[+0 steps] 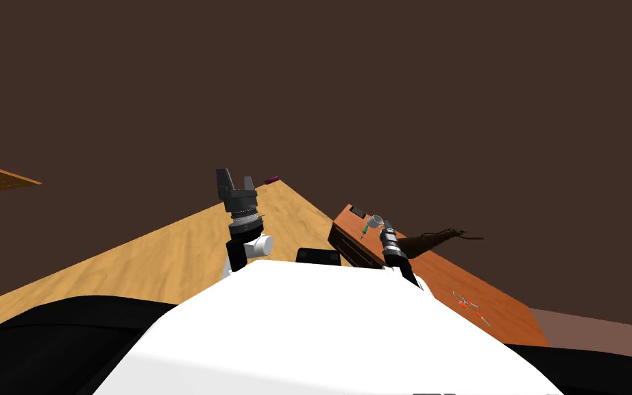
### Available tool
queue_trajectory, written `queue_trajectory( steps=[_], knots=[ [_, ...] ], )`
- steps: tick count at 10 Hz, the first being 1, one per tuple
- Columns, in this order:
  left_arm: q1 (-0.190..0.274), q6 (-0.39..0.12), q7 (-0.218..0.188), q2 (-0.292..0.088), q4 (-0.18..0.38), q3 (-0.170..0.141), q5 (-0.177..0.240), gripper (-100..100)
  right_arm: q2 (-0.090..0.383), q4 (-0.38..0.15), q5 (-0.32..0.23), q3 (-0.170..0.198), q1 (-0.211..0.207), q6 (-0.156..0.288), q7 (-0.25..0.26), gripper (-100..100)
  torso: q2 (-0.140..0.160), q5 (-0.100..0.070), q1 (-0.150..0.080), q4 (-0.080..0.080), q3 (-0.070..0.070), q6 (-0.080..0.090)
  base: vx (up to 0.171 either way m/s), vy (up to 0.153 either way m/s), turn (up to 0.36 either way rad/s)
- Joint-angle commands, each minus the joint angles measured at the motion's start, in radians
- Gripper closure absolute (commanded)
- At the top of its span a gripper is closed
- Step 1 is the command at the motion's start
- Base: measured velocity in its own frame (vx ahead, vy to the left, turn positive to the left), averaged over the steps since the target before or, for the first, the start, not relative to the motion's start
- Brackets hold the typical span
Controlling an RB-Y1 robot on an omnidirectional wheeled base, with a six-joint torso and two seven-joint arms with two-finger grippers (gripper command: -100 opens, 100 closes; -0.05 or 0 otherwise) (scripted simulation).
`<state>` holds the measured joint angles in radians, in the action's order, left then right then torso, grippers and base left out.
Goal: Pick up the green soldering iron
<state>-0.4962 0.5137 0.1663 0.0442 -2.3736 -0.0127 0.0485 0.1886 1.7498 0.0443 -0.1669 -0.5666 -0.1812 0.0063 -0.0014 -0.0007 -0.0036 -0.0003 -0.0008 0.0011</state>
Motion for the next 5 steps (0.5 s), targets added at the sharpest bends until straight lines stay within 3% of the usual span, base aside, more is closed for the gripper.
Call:
queue_trajectory(
  steps=[1,2,3,5],
  knots=[
    [0.000,0.000,0.000,0.000,0.000,0.000,0.000,0,-0.001,-0.032,0.005,-0.010,-0.002,0.028,0.008,-100,0.000,0.000,0.000,0.000,0.000,0.000,-0.015,-0.032,0.337],
    [0.000,0.000,0.000,0.000,0.000,0.000,0.000,0,0.003,-0.070,0.015,-0.027,-0.009,0.058,0.018,-100,0.000,0.000,0.001,0.000,0.000,0.000,-0.015,-0.024,0.408],
    [0.000,0.000,0.000,0.000,0.000,0.000,0.000,0,0.003,-0.075,0.015,-0.027,-0.009,0.058,0.018,-100,-0.001,0.000,0.001,0.000,0.000,0.000,-0.011,-0.016,0.450],
    [0.000,0.000,0.000,0.000,0.000,0.000,0.000,0,0.012,-0.158,0.035,-0.062,-0.021,0.115,0.041,-100,-0.001,0.000,0.001,0.000,-0.001,0.000,-0.008,-0.021,0.435]
  ],
)
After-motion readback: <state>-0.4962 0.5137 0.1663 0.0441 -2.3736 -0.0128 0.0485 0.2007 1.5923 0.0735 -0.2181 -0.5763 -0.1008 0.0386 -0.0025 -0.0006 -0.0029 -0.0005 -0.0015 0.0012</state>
